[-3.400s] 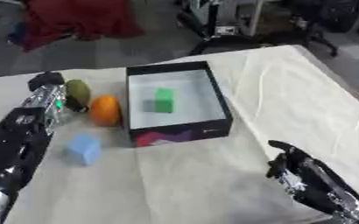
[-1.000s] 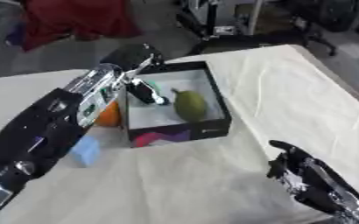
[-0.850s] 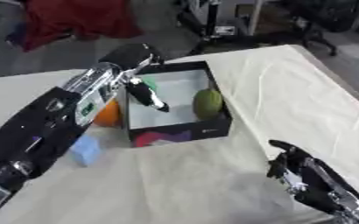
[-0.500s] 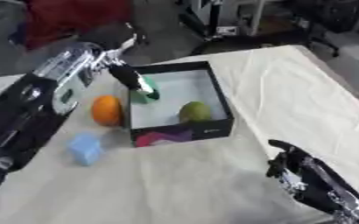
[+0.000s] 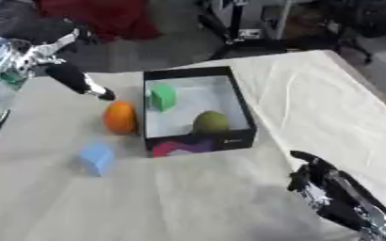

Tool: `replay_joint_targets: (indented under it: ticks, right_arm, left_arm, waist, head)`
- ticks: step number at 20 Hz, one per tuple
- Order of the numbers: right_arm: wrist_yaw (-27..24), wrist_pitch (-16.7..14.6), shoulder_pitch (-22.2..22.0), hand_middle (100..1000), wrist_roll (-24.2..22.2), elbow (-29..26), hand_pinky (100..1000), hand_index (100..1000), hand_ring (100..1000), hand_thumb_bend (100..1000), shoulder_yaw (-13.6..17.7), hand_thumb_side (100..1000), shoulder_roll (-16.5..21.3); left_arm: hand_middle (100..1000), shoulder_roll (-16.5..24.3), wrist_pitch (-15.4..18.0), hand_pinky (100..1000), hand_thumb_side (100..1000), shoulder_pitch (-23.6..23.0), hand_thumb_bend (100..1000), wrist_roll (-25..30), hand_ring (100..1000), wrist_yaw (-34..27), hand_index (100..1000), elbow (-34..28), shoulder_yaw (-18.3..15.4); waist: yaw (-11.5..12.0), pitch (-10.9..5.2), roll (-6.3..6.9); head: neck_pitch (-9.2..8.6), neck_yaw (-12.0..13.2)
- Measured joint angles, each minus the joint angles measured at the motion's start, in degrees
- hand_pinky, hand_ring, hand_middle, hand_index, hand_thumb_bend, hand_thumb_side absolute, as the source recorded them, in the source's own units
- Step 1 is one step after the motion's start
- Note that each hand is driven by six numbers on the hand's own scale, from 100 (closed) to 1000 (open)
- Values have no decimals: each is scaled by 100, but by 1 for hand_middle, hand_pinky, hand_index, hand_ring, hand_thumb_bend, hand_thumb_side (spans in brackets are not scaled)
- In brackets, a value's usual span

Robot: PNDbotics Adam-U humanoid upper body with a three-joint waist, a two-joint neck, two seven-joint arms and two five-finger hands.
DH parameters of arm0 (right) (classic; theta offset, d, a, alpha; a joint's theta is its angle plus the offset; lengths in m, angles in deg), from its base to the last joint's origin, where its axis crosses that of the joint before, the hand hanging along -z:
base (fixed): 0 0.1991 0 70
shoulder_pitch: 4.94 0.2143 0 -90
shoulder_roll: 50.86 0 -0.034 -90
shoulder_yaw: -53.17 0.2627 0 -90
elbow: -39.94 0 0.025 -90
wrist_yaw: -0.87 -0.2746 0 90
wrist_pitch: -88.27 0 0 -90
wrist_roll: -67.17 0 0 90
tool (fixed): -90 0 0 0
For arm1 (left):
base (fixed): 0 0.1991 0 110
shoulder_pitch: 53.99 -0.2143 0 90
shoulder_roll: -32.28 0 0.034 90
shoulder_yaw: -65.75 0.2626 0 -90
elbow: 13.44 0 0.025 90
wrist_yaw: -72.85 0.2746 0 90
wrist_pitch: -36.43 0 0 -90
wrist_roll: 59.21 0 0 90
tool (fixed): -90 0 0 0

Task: Pick up objects on the table and place them in the box.

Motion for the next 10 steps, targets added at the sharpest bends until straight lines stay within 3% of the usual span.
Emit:
replay_joint_targets:
  ticks: [5, 10]
  right_arm:
    - [12, -5, -9, 483, 3, 0, 839, 925, 557, 100, -2, 470, 3]
    - [17, -7, -11, 483, 1, 0, 839, 925, 557, 100, -3, 470, 25]
  left_arm:
    - [720, 393, -294, 728, 377, -742, 825, 479, 666, -479, 820, -388, -5]
    - [720, 598, -555, 725, 330, -1090, 803, 921, 668, -969, 821, -621, 37]
  waist:
    - [0, 0, 1]
    - [-14, 0, 2]
  head:
    - [0, 3]
    - [0, -63]
